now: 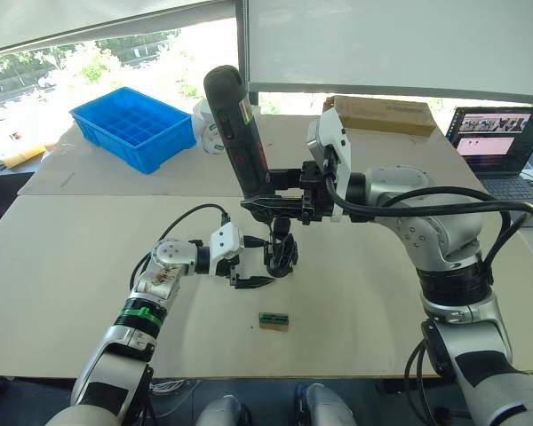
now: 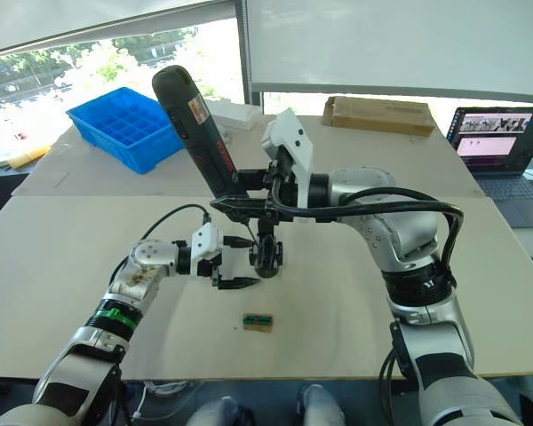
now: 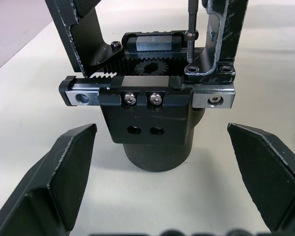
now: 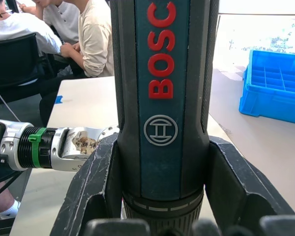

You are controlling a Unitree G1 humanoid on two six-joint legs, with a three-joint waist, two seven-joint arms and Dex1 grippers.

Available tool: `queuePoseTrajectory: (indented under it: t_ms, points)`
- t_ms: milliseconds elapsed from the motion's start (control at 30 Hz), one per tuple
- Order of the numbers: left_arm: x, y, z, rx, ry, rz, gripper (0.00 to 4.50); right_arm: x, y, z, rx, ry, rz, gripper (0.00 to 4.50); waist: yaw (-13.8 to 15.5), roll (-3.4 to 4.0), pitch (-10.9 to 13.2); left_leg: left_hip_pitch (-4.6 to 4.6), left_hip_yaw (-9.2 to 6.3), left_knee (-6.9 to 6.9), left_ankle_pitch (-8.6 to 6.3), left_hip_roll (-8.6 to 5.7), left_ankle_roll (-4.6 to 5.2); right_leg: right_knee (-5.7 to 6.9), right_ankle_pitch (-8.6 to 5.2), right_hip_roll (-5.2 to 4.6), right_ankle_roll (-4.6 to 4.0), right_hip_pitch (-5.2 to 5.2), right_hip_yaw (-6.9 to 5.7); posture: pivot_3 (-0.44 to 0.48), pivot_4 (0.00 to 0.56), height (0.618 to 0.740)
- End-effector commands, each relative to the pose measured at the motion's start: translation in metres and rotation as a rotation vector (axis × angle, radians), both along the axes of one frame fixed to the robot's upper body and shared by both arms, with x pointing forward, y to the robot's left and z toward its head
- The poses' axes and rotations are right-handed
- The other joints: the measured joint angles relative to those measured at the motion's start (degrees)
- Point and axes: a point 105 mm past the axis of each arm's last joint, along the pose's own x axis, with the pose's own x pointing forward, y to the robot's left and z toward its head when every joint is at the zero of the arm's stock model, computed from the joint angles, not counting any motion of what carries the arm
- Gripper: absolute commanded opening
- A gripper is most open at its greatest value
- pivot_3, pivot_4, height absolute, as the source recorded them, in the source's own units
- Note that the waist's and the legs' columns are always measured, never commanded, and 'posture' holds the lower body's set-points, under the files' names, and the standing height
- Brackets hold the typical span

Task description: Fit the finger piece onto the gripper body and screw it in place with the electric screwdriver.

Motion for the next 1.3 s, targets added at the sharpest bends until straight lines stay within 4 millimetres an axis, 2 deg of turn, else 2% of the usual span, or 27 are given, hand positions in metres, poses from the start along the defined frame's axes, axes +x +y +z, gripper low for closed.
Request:
queuePoseTrajectory:
  t_ms: [33,1033,1300]
  points:
    - [0.001,-0.002,0.008,-0.009,-0.045,-0.010,4.50,-0.009,0.000,0.018,0.035,-0.077,0.021,1.92,-0.01,0.00,0.00,0.00,0.00,0.00,0.00,0.00,0.00,0.00,0.00,0.00,0.00,0.00,0.00,0.000,0.150,0.738]
    - [0.003,-0.001,0.011,-0.013,-0.048,-0.001,4.50,-0.003,0.002,0.007,0.029,-0.098,0.013,1.92,-0.01,0.00,0.00,0.00,0.00,0.00,0.00,0.00,0.00,0.00,0.00,0.01,0.00,0.00,0.00,0.000,0.150,0.738]
    - [0.003,-0.001,0.012,-0.012,-0.048,0.000,4.50,-0.007,0.007,0.024,0.060,-0.087,0.025,1.92,-0.04,0.00,0.00,0.00,0.00,0.00,0.00,0.00,0.00,0.01,0.00,0.01,0.00,0.00,0.00,0.000,0.150,0.738]
